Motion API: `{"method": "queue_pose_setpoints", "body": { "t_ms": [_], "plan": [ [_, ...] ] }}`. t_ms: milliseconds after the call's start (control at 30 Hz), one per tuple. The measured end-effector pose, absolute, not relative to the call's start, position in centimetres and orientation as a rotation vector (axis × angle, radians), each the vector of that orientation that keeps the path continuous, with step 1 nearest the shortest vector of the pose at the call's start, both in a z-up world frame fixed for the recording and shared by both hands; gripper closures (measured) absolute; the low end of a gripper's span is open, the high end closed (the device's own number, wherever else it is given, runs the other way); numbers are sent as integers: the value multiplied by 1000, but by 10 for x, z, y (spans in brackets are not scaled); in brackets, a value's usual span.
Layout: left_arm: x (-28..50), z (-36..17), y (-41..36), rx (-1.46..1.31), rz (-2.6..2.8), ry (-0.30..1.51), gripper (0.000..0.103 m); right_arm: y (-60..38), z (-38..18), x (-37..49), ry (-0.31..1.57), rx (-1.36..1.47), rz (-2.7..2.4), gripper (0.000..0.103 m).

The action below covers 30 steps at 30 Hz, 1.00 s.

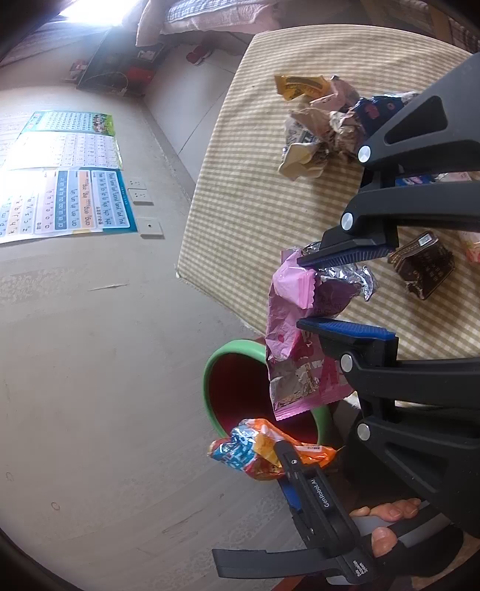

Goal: Collect trash
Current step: 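Move the orange bag over the bucket with the left tool while the right tool brings the pink wrapper there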

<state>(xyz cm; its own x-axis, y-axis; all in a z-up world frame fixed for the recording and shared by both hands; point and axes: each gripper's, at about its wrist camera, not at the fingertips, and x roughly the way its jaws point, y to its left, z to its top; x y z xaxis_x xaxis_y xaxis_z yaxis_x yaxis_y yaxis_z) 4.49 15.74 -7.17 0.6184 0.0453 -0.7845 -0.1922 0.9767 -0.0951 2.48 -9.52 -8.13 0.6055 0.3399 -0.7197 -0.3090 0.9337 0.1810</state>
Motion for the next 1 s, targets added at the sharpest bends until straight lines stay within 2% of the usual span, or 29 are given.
{"method": "queue_pose_setpoints", "body": {
  "t_ms": [1000],
  "plan": [
    [76, -84, 214, -211, 181, 929, 41, -2, -74, 76, 806, -91, 447, 75]
  ]
}}
